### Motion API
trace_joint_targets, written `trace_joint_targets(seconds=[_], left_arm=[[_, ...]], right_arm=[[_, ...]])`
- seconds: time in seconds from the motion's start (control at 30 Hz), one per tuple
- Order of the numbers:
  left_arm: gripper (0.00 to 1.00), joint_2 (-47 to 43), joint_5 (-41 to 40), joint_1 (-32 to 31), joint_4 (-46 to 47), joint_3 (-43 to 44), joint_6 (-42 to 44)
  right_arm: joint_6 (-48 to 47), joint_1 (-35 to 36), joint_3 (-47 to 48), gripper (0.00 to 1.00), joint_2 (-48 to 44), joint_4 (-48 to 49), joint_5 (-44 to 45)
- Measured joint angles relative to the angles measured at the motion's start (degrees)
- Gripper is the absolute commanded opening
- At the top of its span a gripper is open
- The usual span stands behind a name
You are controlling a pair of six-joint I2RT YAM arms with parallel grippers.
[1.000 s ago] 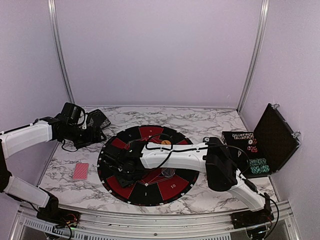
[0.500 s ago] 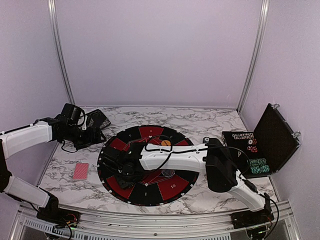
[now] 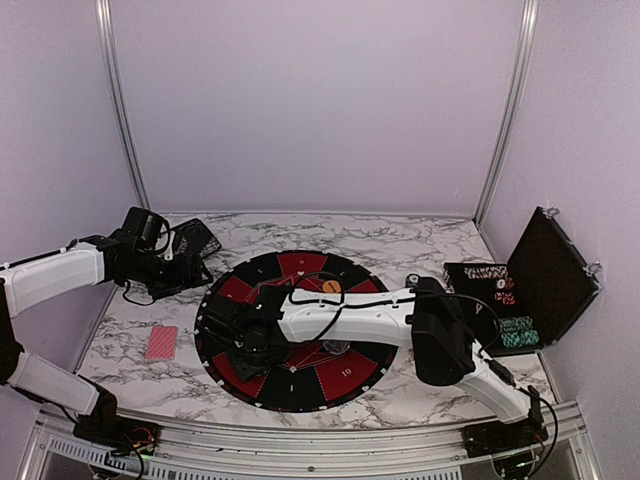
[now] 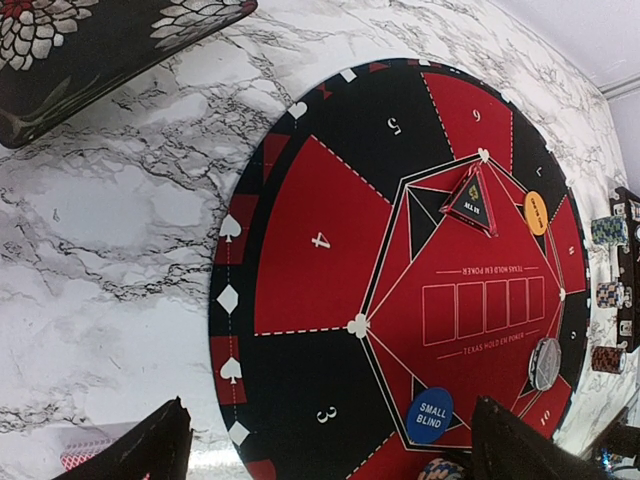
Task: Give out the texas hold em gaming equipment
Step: Place the poker chips pile in the small blind area.
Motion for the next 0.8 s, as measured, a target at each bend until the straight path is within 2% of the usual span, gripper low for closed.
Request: trace_joint_targets(seconds=[0.17, 0.4, 0.63, 0.8], left_arm=[[0.99, 0.0, 0.0, 0.1, 0.0, 0.0, 0.0], [0.99, 0.0, 0.4, 0.6, 0.0, 0.0, 0.0], [0.99, 0.0, 0.7, 1.0, 0.0, 0.0, 0.2], [0.99, 0.0, 1.6, 1.1, 0.0, 0.4, 0.2]], right_arm=[[-0.2, 0.0, 0.2, 0.75, 0.0, 0.3, -0.8], [-0.5, -0.9, 0.3, 0.84, -0.3, 0.7, -1.3], [-1.9, -3.5, 0.2, 0.85, -3.9, 0.7, -0.2], [-3.5, -5.9, -4.7, 0.84, -12.3, 1.8, 2.0]])
